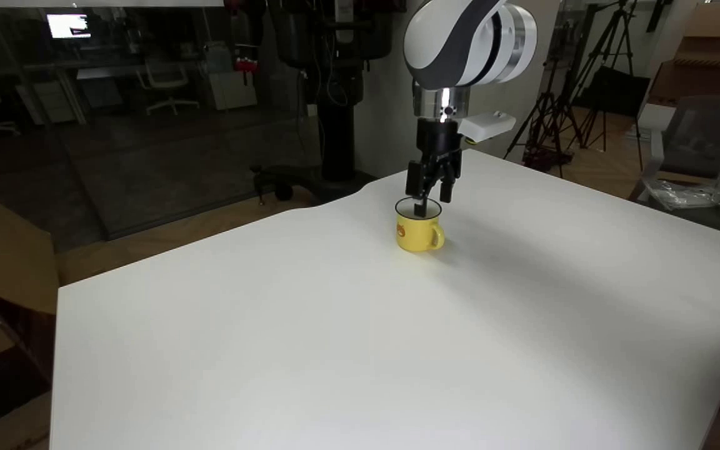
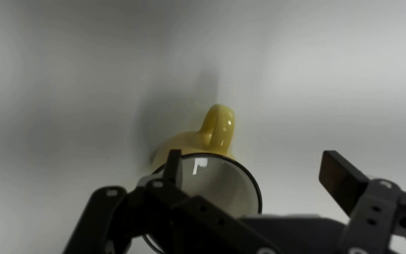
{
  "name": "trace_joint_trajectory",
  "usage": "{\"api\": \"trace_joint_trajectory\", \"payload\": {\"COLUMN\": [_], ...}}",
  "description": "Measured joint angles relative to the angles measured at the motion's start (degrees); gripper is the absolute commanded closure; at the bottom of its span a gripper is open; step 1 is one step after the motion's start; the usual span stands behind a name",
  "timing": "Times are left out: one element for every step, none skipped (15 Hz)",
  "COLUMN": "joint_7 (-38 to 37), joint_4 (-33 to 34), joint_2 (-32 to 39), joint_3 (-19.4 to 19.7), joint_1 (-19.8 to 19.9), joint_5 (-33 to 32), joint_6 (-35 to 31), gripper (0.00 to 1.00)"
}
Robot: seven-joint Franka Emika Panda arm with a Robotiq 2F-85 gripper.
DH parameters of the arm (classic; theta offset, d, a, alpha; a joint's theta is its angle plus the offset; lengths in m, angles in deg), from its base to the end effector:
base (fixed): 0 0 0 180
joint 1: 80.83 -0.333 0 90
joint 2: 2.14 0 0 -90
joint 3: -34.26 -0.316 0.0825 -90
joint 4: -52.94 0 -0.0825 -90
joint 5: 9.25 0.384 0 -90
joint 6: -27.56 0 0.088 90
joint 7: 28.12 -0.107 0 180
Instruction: Move the cup forward
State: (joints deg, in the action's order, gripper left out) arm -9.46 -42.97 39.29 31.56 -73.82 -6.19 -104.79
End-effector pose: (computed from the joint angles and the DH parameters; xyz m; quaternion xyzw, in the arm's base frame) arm 0.6683 -0.0523 0.1751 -0.9934 -0.1008 0.0355 0.0427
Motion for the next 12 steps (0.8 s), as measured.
{"api": "trace_joint_trajectory", "payload": {"joint_7": [0.5,0.8,1.2,1.6,1.9,2.3,2.5,2.6,2.6,2.6,2.6,2.6], "joint_4": [1.2,2.5,3.8,5.2,6.5,7.8,8.7,9.2,9.6,9.7,9.7,9.6], "joint_2": [0.8,1.6,2.5,3.3,4.2,4.9,5.5,5.9,6.1,6.2,6.2,6.3], "joint_3": [0.1,0.1,0.2,0.2,0.2,0.1,0.1,0.1,0.1,0.1,0.1,0.1], "joint_1": [0.0,0.1,0.1,0.2,0.1,0.1,0.0,-0.1,-0.2,-0.2,-0.2,-0.2], "joint_5": [-0.5,-1.1,-1.4,-1.9,-2.1,-2.2,-2.3,-2.3,-2.4,-2.5,-2.5,-2.5], "joint_6": [1.0,2.0,3.1,4.1,5.0,5.9,6.4,6.6,6.8,6.9,6.9,6.6], "gripper": [0.0,0.0,0.0,0.0,0.0,0.0,0.0,0.0,0.0,0.0,0.0,0.0]}}
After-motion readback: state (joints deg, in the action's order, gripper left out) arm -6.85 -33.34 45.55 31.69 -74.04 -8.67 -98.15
